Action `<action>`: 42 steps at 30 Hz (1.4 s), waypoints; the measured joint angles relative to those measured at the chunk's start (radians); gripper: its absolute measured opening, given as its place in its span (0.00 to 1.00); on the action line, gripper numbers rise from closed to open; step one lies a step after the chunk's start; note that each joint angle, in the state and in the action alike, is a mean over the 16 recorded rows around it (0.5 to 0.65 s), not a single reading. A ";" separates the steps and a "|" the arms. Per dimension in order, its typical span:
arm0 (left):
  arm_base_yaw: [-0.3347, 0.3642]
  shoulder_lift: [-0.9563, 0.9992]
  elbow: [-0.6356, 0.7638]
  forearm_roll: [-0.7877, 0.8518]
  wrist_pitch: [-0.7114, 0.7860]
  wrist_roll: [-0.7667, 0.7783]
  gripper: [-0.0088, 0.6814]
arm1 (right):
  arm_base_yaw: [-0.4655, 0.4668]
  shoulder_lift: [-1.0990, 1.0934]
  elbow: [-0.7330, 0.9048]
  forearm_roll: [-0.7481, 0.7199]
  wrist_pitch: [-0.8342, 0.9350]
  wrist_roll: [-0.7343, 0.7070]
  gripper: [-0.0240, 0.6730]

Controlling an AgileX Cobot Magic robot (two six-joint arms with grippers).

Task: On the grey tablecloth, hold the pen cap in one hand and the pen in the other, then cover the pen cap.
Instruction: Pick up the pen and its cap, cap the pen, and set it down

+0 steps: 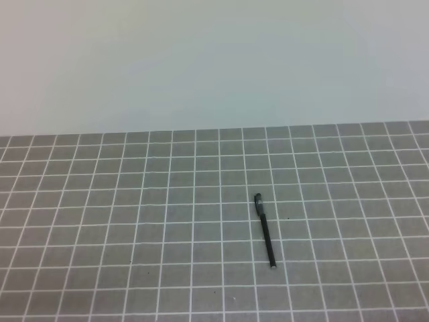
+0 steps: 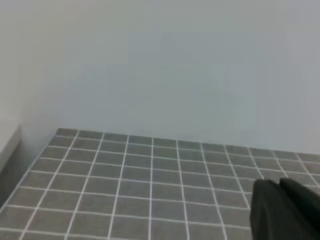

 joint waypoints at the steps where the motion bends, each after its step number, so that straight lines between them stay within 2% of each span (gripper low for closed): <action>1: 0.000 -0.007 0.009 0.003 0.006 -0.003 0.01 | 0.000 0.000 0.000 0.000 0.000 0.000 0.04; 22: -0.001 -0.061 0.055 0.018 0.226 0.006 0.01 | 0.000 0.001 0.000 0.000 0.002 -0.001 0.04; 42: 0.000 -0.058 0.044 0.023 0.252 0.008 0.01 | 0.000 0.000 0.003 0.000 0.002 -0.001 0.04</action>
